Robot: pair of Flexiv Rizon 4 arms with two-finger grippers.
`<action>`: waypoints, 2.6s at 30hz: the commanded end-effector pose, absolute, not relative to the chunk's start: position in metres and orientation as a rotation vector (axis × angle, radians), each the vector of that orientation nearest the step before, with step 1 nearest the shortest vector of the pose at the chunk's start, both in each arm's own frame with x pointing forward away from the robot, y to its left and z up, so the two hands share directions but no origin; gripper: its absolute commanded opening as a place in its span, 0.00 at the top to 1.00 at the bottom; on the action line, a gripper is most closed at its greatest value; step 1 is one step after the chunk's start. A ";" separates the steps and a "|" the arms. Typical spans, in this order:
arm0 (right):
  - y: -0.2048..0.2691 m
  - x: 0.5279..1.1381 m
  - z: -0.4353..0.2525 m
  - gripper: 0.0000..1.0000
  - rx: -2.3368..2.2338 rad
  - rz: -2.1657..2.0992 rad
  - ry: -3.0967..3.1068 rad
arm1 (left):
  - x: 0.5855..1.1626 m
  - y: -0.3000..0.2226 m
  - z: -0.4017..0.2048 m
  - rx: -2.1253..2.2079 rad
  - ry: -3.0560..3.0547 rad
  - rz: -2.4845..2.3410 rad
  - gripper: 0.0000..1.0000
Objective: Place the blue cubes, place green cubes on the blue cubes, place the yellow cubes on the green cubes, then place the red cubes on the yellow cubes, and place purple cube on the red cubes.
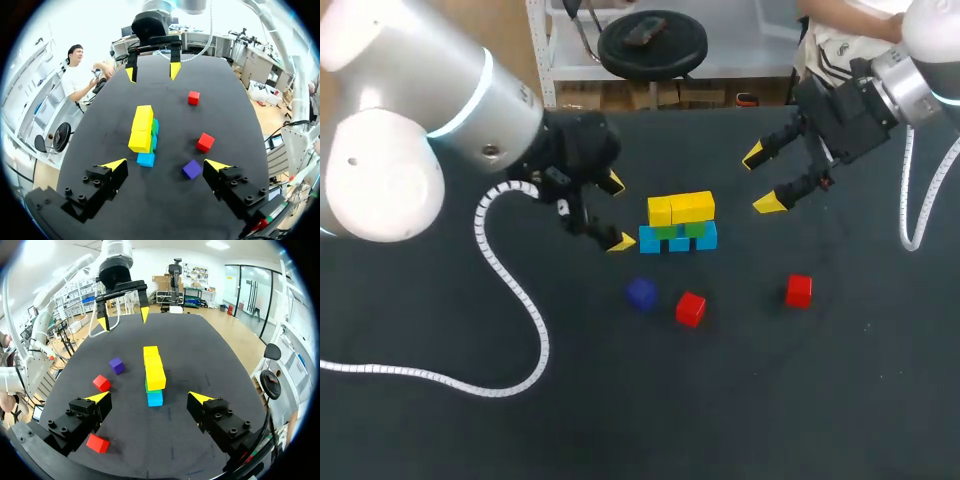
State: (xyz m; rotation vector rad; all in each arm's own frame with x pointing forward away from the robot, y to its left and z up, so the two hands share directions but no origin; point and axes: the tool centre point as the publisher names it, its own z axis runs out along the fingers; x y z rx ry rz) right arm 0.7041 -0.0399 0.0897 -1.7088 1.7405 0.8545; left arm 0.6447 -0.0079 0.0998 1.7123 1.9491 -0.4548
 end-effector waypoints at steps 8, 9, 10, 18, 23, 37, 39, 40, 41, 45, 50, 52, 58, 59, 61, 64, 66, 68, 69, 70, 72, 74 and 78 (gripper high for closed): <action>-0.040 0.703 0.090 0.00 -1.707 0.853 1.739 | 0.661 0.011 0.100 1.726 1.916 -0.536 0.00; -0.040 0.703 0.090 0.00 -1.707 0.853 1.739 | 0.663 0.013 0.099 1.723 1.915 -0.543 0.00; -0.040 0.703 0.090 0.00 -1.707 0.853 1.739 | 0.664 0.014 0.098 1.719 1.918 -0.547 0.00; -0.040 0.703 0.090 0.00 -1.707 0.853 1.739 | 0.671 0.019 0.094 1.725 1.929 -0.566 0.00; -0.040 0.703 0.090 0.00 -1.707 0.853 1.739 | 0.677 0.023 0.096 1.705 1.935 -0.581 0.00; -0.040 0.703 0.090 0.00 -1.707 0.853 1.739 | 0.697 0.026 0.103 1.737 1.942 -0.599 0.00; -0.040 0.703 0.090 0.00 -1.707 0.853 1.739 | 0.697 0.025 0.103 1.741 1.965 -0.598 0.00; -0.040 0.703 0.090 0.00 -1.707 0.853 1.739 | 0.697 0.025 0.103 1.741 1.965 -0.598 0.00; -0.040 0.703 0.090 0.00 -1.707 0.853 1.739 | 0.697 0.025 0.103 1.741 1.965 -0.598 0.00; -0.040 0.703 0.090 0.00 -1.707 0.853 1.739 | 0.697 0.025 0.103 1.741 1.965 -0.598 0.00; -0.040 0.703 0.090 0.00 -1.707 0.853 1.739 | 0.697 0.025 0.103 1.741 1.965 -0.598 0.00; -0.040 0.703 0.090 0.00 -1.707 0.853 1.739 | 0.697 0.025 0.103 1.741 1.965 -0.598 0.00; -0.040 0.703 0.090 0.00 -1.707 0.853 1.739 | 0.704 0.036 0.108 1.724 1.940 -0.623 0.00; -0.040 0.703 0.090 0.00 -1.707 0.853 1.739 | 0.705 0.038 0.110 1.724 1.940 -0.619 0.00; -0.040 0.703 0.090 0.00 -1.707 0.853 1.739 | 0.707 0.040 0.112 1.728 1.930 -0.614 0.00; -0.040 0.703 0.090 0.00 -1.707 0.853 1.739 | 0.711 0.041 0.113 1.745 1.905 -0.618 0.00; -0.040 0.703 0.090 0.00 -1.707 0.853 1.739 | 0.714 0.041 0.111 1.751 1.894 -0.638 0.00; -0.040 0.703 0.090 0.00 -1.707 0.853 1.739 | 0.716 0.042 0.110 1.743 1.884 -0.656 0.00; -0.040 0.703 0.090 0.00 -1.707 0.853 1.739 | 0.717 0.042 0.109 1.743 1.881 -0.660 0.00; -0.040 0.703 0.090 0.00 -1.707 0.853 1.739 | 0.718 0.042 0.109 1.734 1.874 -0.674 0.00; -0.040 0.703 0.090 0.00 -1.707 0.853 1.739 | 0.719 0.042 0.108 1.731 1.876 -0.673 0.00; -0.040 0.703 0.090 0.00 -1.707 0.853 1.739 | 0.720 0.042 0.108 1.735 1.854 -0.687 0.00; -0.040 0.703 0.090 0.00 -1.707 0.853 1.739 | 0.720 0.042 0.108 1.735 1.854 -0.687 0.00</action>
